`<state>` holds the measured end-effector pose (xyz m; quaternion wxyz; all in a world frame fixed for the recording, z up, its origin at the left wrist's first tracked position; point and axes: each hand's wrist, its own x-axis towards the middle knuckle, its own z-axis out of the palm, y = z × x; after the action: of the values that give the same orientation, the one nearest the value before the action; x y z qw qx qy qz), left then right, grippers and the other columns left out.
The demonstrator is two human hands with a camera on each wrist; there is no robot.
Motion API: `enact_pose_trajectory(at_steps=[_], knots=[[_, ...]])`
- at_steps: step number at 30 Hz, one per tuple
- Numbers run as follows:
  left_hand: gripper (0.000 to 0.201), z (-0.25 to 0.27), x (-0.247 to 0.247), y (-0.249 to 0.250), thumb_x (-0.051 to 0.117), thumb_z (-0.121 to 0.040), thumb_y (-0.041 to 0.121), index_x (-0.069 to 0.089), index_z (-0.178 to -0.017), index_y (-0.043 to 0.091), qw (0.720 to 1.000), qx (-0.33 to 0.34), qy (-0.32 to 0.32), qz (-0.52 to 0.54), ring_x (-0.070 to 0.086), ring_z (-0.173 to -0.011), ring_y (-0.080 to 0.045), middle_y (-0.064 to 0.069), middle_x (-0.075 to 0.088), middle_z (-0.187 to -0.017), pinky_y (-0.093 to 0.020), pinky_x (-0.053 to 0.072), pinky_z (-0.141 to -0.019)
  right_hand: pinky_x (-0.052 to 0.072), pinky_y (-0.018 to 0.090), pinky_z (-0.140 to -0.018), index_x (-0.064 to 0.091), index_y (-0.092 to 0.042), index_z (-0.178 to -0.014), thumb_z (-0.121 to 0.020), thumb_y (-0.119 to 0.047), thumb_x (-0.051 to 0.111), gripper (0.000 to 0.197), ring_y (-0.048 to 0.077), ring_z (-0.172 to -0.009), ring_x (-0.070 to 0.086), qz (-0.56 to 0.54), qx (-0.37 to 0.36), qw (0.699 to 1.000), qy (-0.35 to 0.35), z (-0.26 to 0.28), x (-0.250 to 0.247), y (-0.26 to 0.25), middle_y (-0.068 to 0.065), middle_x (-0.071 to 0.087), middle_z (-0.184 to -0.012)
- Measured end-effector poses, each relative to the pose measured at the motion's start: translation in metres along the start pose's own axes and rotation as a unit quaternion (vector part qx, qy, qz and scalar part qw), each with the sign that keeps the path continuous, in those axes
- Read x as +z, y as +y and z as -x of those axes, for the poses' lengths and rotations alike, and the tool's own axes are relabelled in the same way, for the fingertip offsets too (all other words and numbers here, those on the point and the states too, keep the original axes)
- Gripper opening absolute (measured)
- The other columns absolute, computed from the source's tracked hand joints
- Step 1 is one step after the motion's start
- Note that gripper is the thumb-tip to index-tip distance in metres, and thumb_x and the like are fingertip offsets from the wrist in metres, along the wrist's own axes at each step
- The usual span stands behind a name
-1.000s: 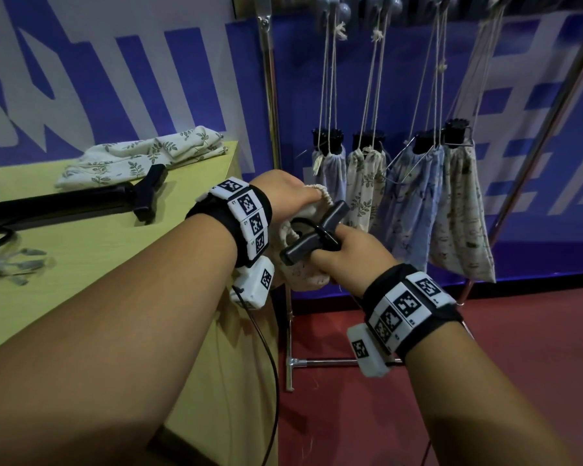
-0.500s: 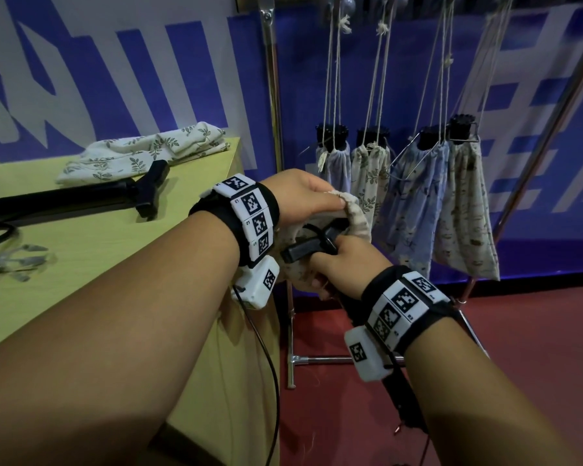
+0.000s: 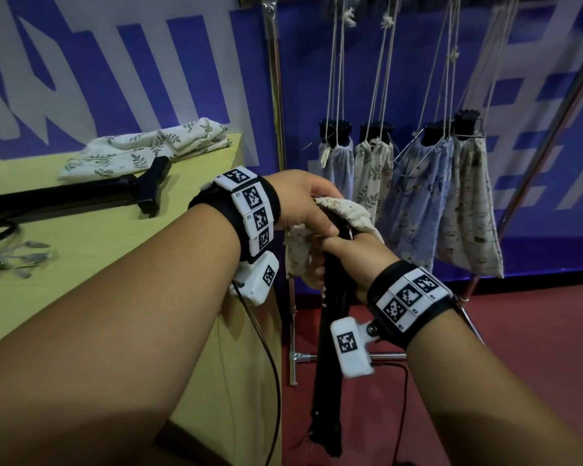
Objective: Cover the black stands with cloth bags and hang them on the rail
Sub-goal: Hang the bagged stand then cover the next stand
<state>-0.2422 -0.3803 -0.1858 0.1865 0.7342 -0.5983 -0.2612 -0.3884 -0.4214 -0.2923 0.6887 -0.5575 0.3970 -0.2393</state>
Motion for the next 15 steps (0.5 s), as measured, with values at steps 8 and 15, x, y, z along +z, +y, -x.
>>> enact_pose_trajectory(at_steps=[8, 15], knots=[[0.022, -0.003, -0.009, -0.006, 0.090, -0.076, 0.025, 0.078, -0.094, 0.031, 0.982, -0.008, 0.187, 0.005, 0.069, -0.080, -0.001, 0.013, 0.075, -0.086, -0.019, 0.048, -0.066, 0.064, 0.062, -0.086, 0.068, -0.020, -0.120, -0.063, -0.026, 0.086, 0.060, 0.038, -0.090, 0.080, 0.099, -0.076, 0.992, -0.019, -0.006, -0.003, -0.006, 0.013, 0.080, -0.103], [0.020, -0.004, -0.015, -0.011, 0.087, -0.076, 0.012, 0.077, -0.092, 0.020, 0.961, -0.054, 0.270, 0.017, 0.069, -0.083, -0.012, 0.004, 0.074, -0.087, -0.023, 0.054, -0.066, 0.061, 0.050, -0.096, 0.064, -0.040, -0.119, -0.063, -0.044, 0.081, 0.059, 0.021, -0.099, 0.076, 0.228, -0.112, 0.966, -0.048, -0.003, 0.002, -0.002, -0.009, 0.078, -0.104]])
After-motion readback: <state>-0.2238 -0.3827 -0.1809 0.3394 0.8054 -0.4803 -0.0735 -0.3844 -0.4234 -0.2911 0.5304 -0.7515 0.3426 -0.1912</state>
